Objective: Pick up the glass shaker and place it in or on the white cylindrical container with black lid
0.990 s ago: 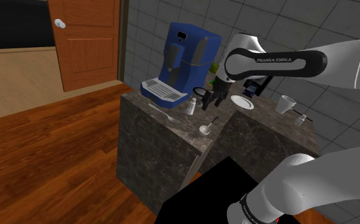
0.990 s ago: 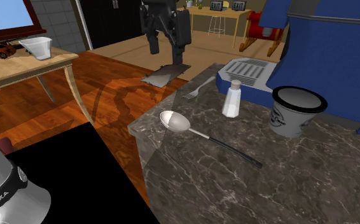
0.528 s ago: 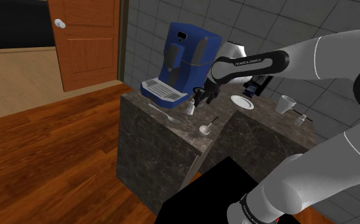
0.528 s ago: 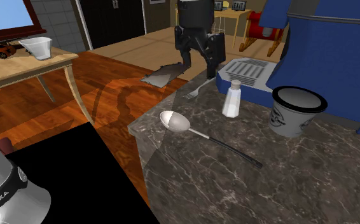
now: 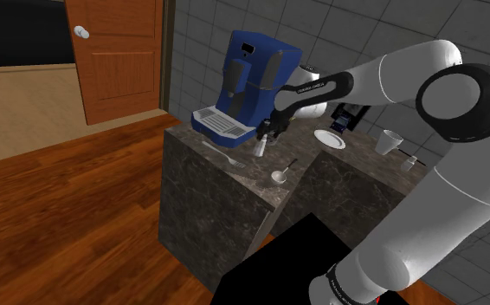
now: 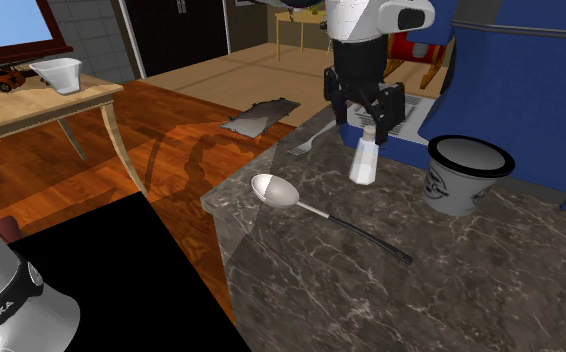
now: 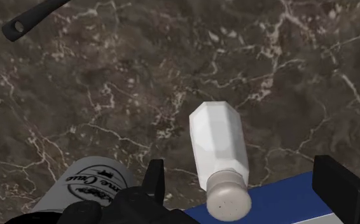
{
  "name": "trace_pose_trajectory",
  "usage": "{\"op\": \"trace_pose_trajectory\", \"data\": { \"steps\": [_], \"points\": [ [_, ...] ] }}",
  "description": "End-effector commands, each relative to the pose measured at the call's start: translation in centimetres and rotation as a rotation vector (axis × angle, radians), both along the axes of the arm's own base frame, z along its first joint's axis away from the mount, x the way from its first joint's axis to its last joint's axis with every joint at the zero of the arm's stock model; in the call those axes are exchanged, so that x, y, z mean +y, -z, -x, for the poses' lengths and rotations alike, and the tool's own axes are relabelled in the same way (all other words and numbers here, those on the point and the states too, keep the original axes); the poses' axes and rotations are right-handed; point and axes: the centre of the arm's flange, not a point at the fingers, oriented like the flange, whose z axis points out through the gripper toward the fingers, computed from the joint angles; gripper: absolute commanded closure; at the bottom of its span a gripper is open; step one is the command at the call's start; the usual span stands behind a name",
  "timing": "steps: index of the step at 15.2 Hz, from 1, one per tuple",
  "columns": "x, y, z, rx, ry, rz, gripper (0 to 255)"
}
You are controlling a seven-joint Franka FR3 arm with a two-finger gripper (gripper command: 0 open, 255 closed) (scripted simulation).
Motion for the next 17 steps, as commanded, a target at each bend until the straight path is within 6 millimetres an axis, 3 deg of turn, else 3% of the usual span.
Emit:
{"op": "trace_pose_trajectory", "data": {
  "steps": [1, 7, 14, 15, 17],
  "points": [
    [-0.4, 1.0, -0.5, -0.006, 0.003, 0.002, 0],
    [-0.6, 3.9, -1.1, -0.006, 0.003, 0.002, 0],
    [-0.6, 3.9, -1.1, -0.006, 0.003, 0.002, 0],
    [-0.6, 3.9, -1.1, -0.006, 0.003, 0.002, 255],
    [-0.6, 3.9, -1.1, -0.006, 0.003, 0.002, 255]
  ]
}}
